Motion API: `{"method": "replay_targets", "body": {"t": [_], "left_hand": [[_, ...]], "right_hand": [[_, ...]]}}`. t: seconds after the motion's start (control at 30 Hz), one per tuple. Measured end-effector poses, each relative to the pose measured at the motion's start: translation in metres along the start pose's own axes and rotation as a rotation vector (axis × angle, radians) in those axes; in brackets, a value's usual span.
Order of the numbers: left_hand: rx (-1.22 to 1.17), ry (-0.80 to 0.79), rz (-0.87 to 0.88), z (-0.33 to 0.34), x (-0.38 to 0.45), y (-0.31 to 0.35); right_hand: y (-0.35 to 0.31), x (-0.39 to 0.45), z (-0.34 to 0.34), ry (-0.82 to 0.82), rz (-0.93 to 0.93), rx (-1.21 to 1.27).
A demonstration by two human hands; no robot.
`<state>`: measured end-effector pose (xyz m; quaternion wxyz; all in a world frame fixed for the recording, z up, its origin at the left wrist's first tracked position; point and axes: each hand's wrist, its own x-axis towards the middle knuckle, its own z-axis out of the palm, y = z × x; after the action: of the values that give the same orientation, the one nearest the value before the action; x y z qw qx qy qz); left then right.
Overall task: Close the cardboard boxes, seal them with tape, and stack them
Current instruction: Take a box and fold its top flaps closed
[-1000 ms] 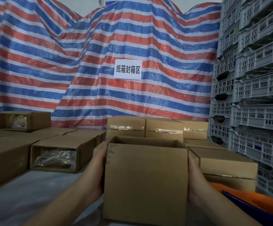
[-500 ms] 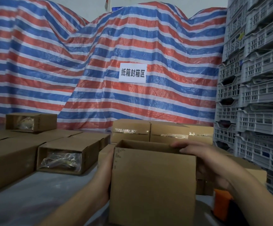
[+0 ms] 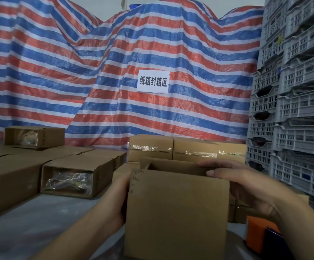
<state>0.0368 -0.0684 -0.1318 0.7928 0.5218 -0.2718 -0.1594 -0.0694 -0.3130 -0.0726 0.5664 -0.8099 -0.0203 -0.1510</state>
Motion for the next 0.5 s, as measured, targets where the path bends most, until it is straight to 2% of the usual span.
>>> {"method": "replay_targets", "body": {"t": [0.13, 0.27, 0.37, 0.5], "left_hand": [[0.046, 0.143, 0.042, 0.0, 0.002, 0.001], [0.142, 0.002, 0.03, -0.001, 0.001, 0.006], [0.196, -0.001, 0.014, -0.001, 0.001, 0.006], [0.209, 0.005, 0.01, 0.004, -0.001, 0.008]], "right_hand": [[0.002, -0.002, 0.003, 0.023, -0.016, 0.02], [0.005, -0.003, 0.005, 0.035, -0.03, 0.06], [0.011, -0.002, 0.009, 0.066, -0.073, 0.103], [0.027, 0.002, 0.012, 0.175, -0.079, 0.316]]}}
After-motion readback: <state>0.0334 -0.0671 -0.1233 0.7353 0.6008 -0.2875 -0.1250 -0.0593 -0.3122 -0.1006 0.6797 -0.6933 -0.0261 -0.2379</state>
